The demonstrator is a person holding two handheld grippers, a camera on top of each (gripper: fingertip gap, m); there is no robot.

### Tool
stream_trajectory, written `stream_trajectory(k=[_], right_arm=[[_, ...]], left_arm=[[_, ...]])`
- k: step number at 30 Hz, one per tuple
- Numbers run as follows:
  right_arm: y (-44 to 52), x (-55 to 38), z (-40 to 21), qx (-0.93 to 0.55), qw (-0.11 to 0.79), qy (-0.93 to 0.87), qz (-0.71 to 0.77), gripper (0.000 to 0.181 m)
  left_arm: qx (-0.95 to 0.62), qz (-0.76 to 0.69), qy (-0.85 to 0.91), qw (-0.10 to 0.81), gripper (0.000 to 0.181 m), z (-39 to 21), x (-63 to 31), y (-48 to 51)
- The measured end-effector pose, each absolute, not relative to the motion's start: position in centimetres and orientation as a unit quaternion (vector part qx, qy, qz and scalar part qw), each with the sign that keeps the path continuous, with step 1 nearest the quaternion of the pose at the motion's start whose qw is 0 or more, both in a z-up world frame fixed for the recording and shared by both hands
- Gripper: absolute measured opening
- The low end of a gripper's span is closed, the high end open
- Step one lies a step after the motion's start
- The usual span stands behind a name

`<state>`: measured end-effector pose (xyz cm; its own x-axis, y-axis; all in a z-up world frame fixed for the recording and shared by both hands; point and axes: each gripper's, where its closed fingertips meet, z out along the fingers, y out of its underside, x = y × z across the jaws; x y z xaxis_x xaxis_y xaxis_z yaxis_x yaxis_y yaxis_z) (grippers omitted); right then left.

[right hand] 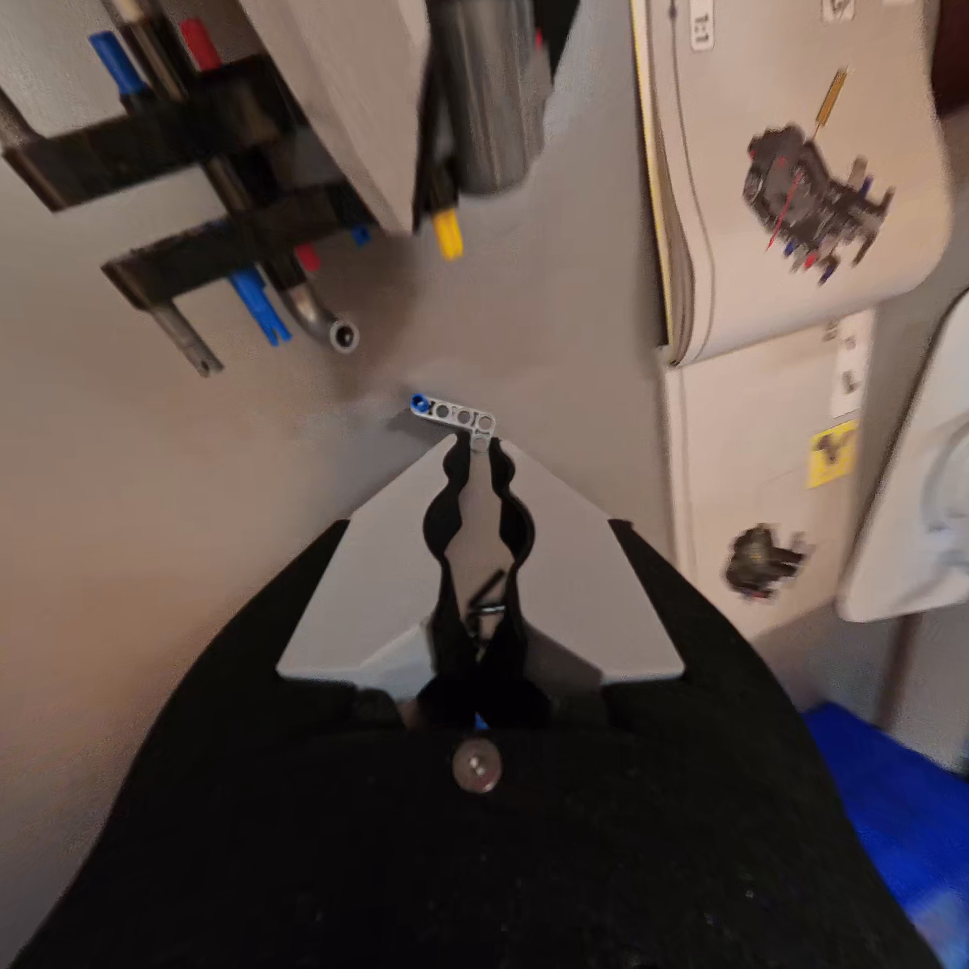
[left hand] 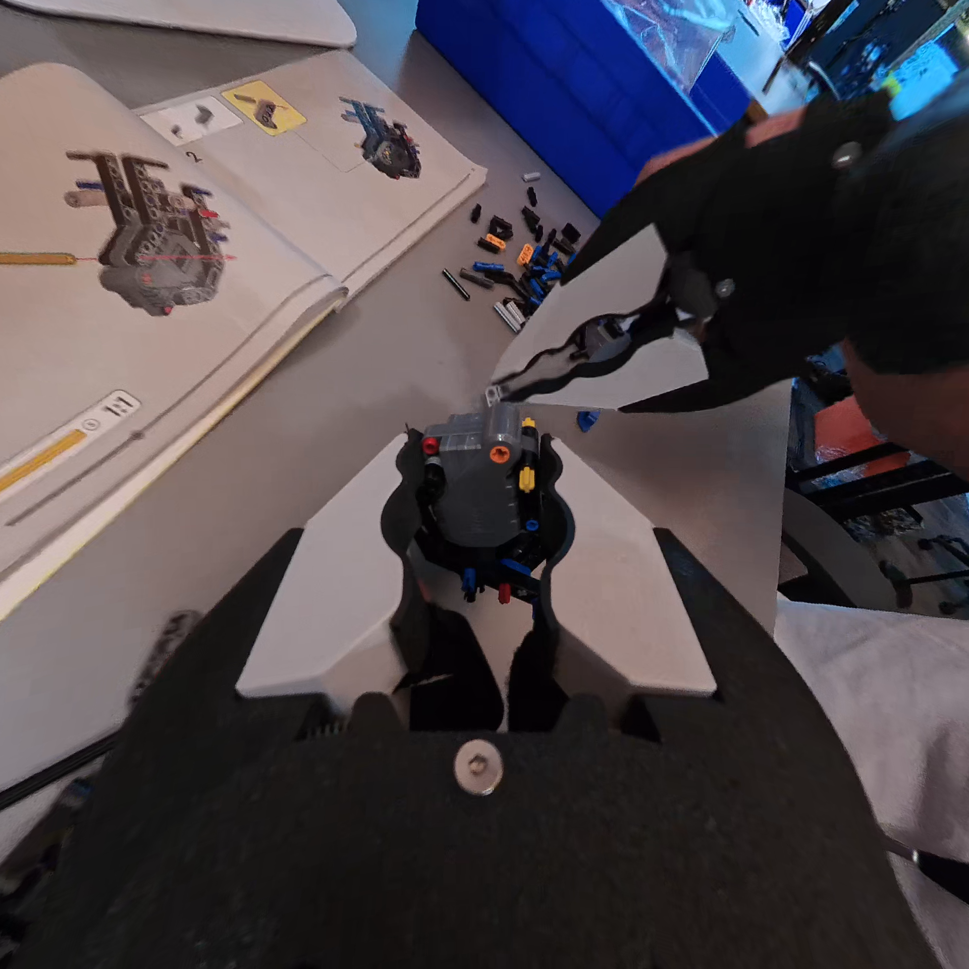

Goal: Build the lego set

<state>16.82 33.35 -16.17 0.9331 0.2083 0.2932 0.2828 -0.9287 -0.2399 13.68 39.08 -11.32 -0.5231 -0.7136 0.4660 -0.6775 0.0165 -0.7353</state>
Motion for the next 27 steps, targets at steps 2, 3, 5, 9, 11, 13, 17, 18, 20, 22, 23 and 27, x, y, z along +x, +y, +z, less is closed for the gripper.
stream_trajectory(k=[2,3,5,9,11,13,17,18,20,22,23,27], right_arm=[[33.3,16.0,-16.5,-0.976,0.181,-0.082,-0.094,0.007],[33.1,15.1,-16.6,-0.976,0.194,-0.069,-0.075,0.007],[32.8,14.1,-16.8,-0.974,0.215,-0.044,-0.06,0.007],[31.5,12.1,-17.6,-0.972,0.232,0.017,-0.025,0.007],[30.9,10.6,-17.5,-0.967,0.251,0.039,0.006,0.01],[30.5,9.0,-17.3,-0.957,0.283,0.056,0.038,0.015],[29.7,7.8,-15.7,-0.927,0.367,0.062,0.057,0.026],[29.8,7.8,-14.9,-0.914,0.397,0.062,0.056,0.028],[29.9,7.4,-13.2,-0.886,0.455,0.058,0.063,0.028],[30.5,6.7,-11.4,-0.846,0.525,0.052,0.075,0.032],[31.0,6.6,-10.5,-0.825,0.558,0.038,0.076,0.039],[32.2,7.4,-8.7,-0.797,0.597,0.007,0.092,0.045]], left_arm=[[-0.473,-0.51,0.718,0.03,0.042,-10.3,13.7,39.6],[-0.465,-0.514,0.72,0.038,0.041,-9.8,13.7,39.8],[-0.457,-0.523,0.717,0.054,0.042,-8.8,13.8,40.2],[-0.444,-0.527,0.72,0.081,0.042,-7.9,13.9,40.7],[-0.442,-0.52,0.725,0.095,0.042,-7.9,14.0,41.0],[-0.435,-0.518,0.73,0.096,0.042,-8.0,13.8,40.9],[-0.394,-0.531,0.749,0.047,0.042,-8.1,12.5,39.0],[-0.384,-0.536,0.752,0.027,0.042,-8.2,12.1,38.4],[-0.355,-0.565,0.745,-0.012,0.042,-8.1,11.1,36.9],[-0.332,-0.599,0.728,-0.037,0.041,-7.5,10.5,35.4],[-0.318,-0.615,0.721,-0.039,0.041,-7.1,10.2,34.7],[-0.27,-0.628,0.729,0.012,0.042,-6.6,10.2,33.1]])
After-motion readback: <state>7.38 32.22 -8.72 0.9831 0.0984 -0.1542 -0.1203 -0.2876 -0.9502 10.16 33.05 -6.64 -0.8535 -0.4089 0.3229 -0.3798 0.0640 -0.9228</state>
